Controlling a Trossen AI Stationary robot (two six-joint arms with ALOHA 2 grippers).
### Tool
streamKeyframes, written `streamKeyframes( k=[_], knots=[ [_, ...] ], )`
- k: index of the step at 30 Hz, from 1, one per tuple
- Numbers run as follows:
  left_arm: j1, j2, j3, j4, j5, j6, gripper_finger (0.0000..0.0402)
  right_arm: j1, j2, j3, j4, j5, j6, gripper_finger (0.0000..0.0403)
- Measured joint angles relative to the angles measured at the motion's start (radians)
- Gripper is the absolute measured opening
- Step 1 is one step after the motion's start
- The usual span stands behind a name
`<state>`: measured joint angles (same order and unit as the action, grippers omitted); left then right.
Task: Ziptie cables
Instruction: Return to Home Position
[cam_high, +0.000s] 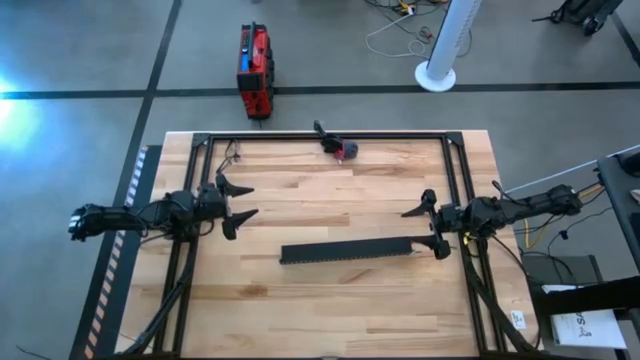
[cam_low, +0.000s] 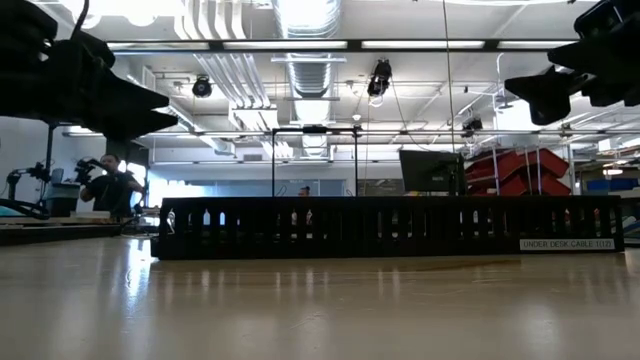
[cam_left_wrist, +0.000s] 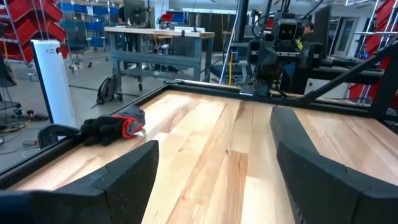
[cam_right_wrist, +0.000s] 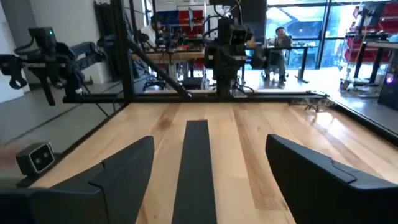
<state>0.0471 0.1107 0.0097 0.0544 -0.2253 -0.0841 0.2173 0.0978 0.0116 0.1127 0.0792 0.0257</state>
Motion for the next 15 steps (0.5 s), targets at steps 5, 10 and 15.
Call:
streamKeyframes(
  k=[5, 10, 15],
  knots=[
    [0.0, 0.028, 0.0, 0.002, 0.0, 0.0, 0.0311, 0.0, 0.004, 0.0, 0.0, 0.0, 0.0, 0.0294],
    [0.0, 0.06, 0.004, 0.002, 0.0, -0.001, 0.0311, 0.0, 0.003, 0.0, -0.003, 0.0, 0.0, 0.0305],
    [0.0, 0.084, 0.007, 0.004, 0.0, -0.001, 0.0311, 0.0, 0.003, 0.0, -0.004, 0.0, 0.0, 0.0311]
  ],
)
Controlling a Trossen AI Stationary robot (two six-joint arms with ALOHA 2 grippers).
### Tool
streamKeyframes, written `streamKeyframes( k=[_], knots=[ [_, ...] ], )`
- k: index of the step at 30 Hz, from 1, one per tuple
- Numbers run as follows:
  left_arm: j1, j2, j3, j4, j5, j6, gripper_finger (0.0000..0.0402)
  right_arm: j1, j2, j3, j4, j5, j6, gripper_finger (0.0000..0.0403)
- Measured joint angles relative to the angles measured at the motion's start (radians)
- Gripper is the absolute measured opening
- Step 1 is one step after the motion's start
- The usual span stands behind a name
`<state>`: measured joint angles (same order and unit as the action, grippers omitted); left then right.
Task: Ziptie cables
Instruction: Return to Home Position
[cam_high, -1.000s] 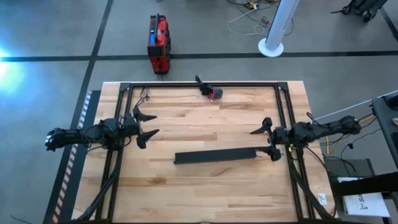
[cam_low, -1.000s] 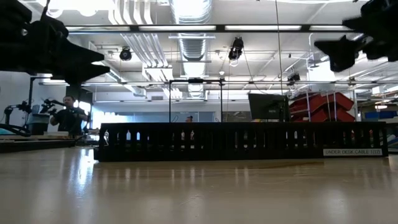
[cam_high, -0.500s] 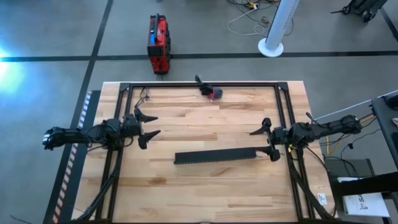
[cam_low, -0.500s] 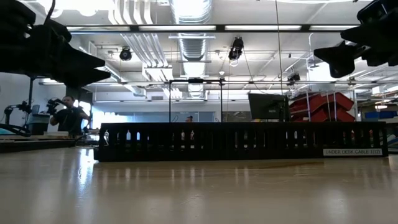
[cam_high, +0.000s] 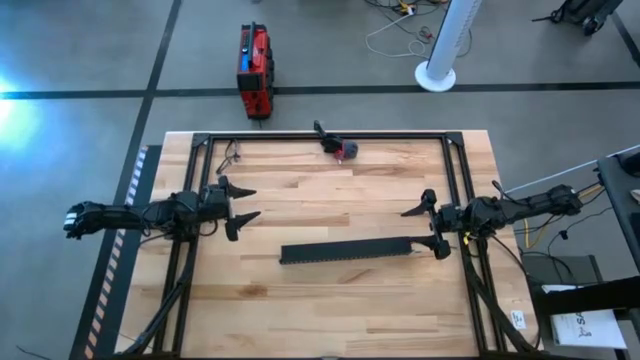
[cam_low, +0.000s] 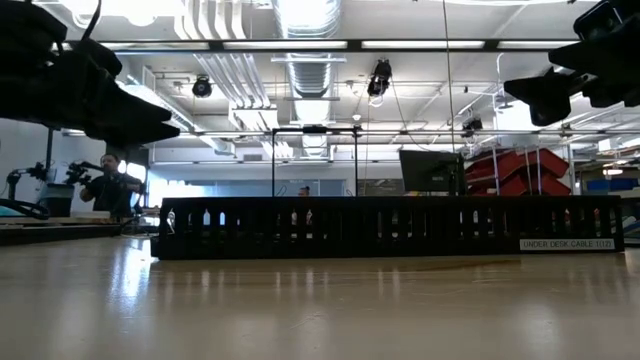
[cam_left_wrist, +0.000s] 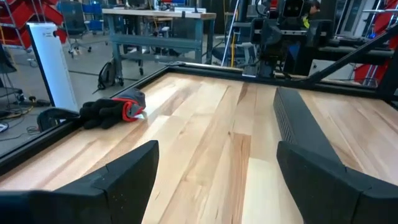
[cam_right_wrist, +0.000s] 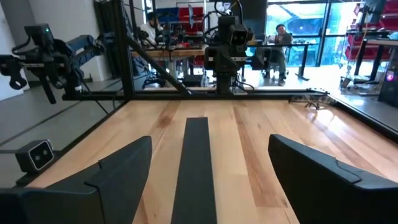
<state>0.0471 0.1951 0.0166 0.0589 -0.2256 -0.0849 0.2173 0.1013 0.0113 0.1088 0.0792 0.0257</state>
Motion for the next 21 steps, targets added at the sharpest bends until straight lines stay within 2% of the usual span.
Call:
streamKeyframes(
  k=[21],
  knots=[
    [0.0, 0.073, 0.003, 0.0, 0.0, 0.0, 0.0311, 0.0, 0.0, 0.0, 0.0, 0.0, 0.0, 0.0288]
  ],
)
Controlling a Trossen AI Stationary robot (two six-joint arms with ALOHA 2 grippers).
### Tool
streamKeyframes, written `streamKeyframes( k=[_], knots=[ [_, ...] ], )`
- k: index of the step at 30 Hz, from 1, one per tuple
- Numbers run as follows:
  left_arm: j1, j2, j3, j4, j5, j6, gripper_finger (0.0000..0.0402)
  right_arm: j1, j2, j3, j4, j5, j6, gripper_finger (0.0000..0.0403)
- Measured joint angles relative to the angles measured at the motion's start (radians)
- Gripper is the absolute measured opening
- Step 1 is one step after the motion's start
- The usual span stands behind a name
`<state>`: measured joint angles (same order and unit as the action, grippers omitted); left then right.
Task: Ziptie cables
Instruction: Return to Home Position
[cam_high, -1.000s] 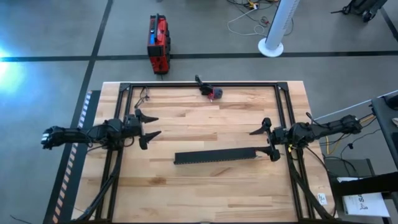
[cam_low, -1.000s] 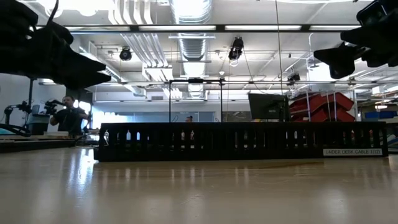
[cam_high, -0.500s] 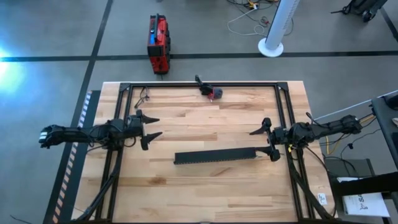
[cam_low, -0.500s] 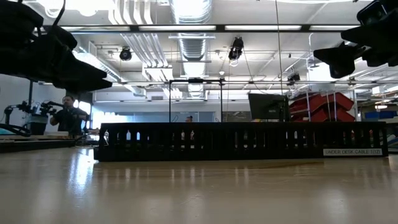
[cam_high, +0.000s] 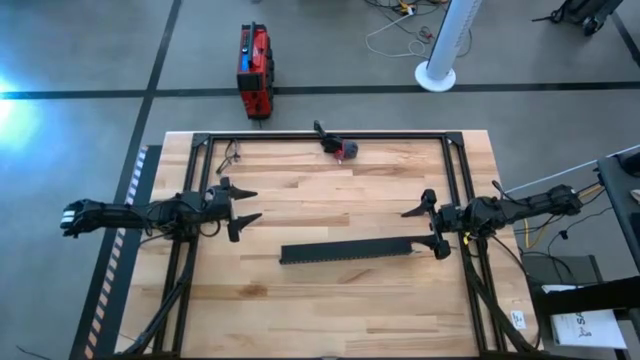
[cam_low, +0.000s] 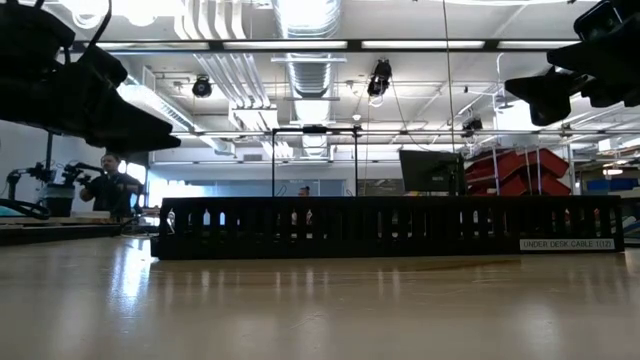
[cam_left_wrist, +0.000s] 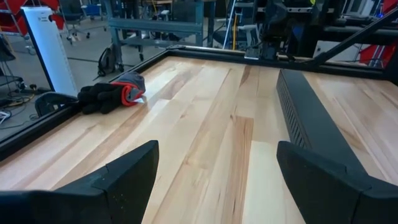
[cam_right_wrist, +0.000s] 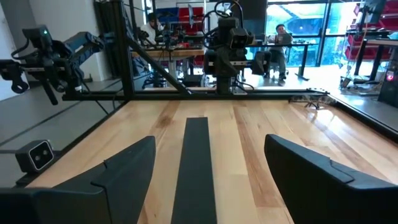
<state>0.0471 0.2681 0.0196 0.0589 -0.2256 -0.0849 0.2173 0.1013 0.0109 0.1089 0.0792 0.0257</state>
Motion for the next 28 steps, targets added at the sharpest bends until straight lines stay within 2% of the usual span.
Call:
streamKeyframes(
  k=[14, 28],
  knots=[
    [0.0, 0.022, 0.0, 0.0, 0.0, 0.0, 0.0311, 0.0, 0.0, 0.0, 0.0, 0.0, 0.0, 0.031],
    [0.0, 0.029, 0.0, 0.0, 0.0, 0.0, 0.0311, 0.0, 0.0, 0.0, 0.0, 0.0, 0.0, 0.0291]
  ],
)
